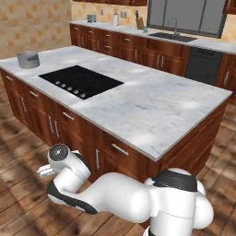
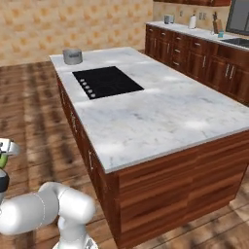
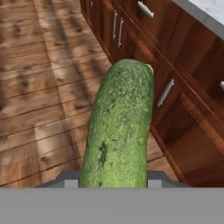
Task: Turn on the sink faucet. Then move the cucumber from the counter to the sink. Turn off the sink. Move the vegetable from the sink to the pot next to the stove. Finally move the pot to the rear left burner.
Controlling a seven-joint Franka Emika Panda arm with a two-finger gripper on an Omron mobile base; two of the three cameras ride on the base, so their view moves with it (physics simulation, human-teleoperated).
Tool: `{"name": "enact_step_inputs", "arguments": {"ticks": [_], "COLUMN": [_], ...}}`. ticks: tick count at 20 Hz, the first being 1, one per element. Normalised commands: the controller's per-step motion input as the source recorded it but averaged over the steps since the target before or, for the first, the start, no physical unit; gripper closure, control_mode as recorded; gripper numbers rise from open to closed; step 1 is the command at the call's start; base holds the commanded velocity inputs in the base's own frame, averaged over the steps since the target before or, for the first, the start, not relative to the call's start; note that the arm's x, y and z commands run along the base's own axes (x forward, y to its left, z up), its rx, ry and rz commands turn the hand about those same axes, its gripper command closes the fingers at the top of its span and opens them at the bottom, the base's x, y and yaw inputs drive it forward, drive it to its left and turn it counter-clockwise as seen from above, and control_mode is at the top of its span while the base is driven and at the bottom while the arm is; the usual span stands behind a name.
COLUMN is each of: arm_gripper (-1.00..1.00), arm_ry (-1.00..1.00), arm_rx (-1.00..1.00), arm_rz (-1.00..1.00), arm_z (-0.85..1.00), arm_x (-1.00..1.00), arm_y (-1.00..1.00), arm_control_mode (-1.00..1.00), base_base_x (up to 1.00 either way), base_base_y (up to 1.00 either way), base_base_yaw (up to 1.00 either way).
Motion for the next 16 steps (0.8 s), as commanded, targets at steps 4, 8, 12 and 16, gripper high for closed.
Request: {"name": "enact_step_inputs", "arguments": {"ticks": [4,8,12,16], "arm_gripper": [1.0,1.0,1.0,1.0], "arm_ry": [0.0,0.0,0.0,0.0], "arm_rx": [0.0,0.0,0.0,0.0], "arm_rz": [0.0,0.0,0.0,0.0], "arm_z": [0.0,0.0,0.0,0.0], "arm_x": [0.0,0.0,0.0,0.0], "arm_y": [0.0,0.0,0.0,0.0], "arm_control_mode": [1.0,1.0,1.0,1.0], "base_base_x": [0.32,0.3,0.31,0.31], "base_base_y": [0.96,0.99,1.0,1.0], "base_base_yaw": [-0.4,-0.39,-0.38,-0.36]}}
